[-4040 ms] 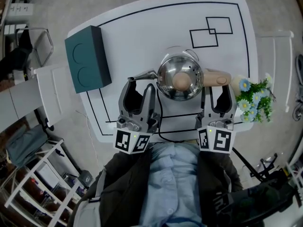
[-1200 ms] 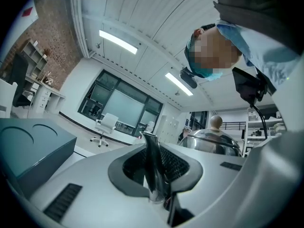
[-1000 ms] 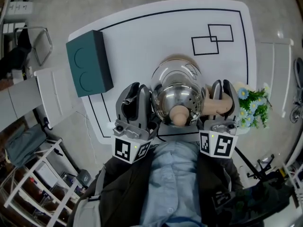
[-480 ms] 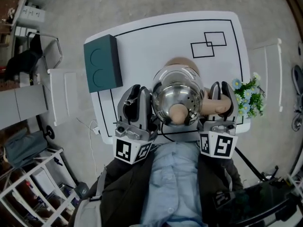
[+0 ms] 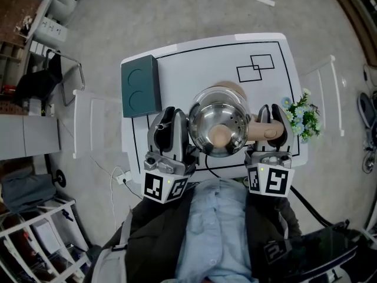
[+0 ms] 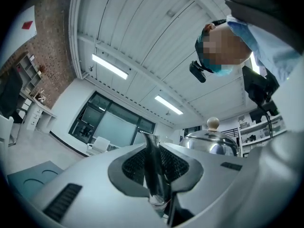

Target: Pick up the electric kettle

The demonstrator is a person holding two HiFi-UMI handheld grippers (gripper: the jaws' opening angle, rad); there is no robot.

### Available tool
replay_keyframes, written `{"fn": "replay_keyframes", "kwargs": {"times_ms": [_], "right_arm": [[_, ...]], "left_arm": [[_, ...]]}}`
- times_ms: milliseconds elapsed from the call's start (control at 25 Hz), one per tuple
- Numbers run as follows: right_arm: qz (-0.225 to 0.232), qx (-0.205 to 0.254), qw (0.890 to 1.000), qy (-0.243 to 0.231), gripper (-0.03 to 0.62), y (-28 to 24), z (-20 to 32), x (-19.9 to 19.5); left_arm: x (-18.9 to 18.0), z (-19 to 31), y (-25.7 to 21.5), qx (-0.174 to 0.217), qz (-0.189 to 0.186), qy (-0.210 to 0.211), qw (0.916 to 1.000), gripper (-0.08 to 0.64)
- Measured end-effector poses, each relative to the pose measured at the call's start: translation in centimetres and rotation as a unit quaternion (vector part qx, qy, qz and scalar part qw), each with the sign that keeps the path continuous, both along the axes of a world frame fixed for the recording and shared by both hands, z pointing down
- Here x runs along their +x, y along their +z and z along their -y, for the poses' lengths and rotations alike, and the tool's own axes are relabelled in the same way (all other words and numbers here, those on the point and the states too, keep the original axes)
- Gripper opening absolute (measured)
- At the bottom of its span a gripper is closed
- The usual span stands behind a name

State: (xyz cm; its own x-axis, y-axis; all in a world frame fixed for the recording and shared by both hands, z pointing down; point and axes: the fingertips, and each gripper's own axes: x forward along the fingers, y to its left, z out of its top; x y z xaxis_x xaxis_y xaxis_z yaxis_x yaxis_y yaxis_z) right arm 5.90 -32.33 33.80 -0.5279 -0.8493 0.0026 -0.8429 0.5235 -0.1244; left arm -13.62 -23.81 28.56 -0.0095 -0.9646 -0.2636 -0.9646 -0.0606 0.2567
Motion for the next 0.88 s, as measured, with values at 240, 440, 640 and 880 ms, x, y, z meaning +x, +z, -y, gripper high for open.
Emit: {"fn": "replay_keyframes", "kwargs": {"times_ms": [240,440,640,880], "right_arm": [[0.003,0.016,1.0,0.004,0.086,-1.6,-1.0,0.2],[0.003,0.021,1.0,0.007,0.086,-1.9,-1.6,0.7],[0.004,0.021,1.0,0.008,0.086,-2.1,-1.7,0.9],[-0.001,0.022,1.0,0.006,0.086,-2.2,-1.6,0.8]], "left_arm": [[0.2,-1.1,-1.6,0.022,0.005,0.003,0.9997,0.063],[0.6,-1.5,-1.9,0.03,0.005,0.008,0.9995,0.063],[0.8,-1.5,-2.1,0.031,0.006,0.01,0.9994,0.063],[0.7,-1.5,-2.0,0.027,0.004,0.011,0.9996,0.063]]}}
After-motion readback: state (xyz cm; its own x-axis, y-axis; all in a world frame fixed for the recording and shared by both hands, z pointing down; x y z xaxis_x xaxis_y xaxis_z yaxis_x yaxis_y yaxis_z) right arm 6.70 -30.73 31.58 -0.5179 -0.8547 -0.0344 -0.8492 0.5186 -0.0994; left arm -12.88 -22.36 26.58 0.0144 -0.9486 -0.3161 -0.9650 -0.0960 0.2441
